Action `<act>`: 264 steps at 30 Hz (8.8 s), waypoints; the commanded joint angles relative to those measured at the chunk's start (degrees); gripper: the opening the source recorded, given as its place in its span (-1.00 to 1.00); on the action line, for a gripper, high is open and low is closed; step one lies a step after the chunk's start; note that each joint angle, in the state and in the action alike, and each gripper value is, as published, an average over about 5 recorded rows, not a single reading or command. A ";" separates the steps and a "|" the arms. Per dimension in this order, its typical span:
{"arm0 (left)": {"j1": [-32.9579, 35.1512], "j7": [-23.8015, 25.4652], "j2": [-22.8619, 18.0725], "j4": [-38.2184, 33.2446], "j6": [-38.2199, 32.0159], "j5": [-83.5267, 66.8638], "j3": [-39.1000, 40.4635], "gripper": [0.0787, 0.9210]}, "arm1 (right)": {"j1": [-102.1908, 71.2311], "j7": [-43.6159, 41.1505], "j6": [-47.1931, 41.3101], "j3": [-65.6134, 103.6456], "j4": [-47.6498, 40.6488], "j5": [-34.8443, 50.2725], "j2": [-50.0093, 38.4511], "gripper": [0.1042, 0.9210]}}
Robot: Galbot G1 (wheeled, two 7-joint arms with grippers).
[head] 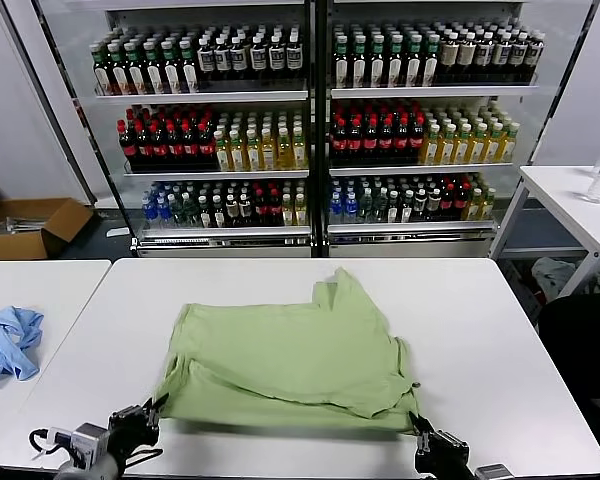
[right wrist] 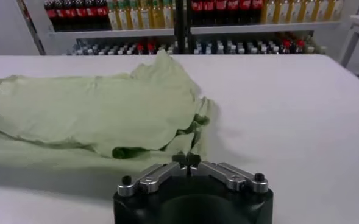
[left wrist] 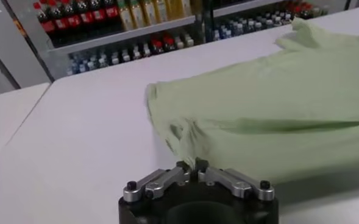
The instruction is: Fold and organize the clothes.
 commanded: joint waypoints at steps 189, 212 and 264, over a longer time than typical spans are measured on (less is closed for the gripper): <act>-11.31 -12.98 -1.24 -2.85 1.52 -5.61 -10.29 -0.98 | 10.63 1.62 1.97 -0.14 -2.79 -6.85 4.64 0.76; -28.82 -3.15 -25.11 7.17 -9.00 -14.11 34.13 -0.73 | 11.00 1.74 1.55 -2.22 -3.82 -7.93 5.81 0.76; -15.64 0.35 -1.02 6.35 1.44 -18.80 -17.16 -0.91 | 11.48 1.93 2.00 -1.98 -3.58 -10.53 5.96 0.76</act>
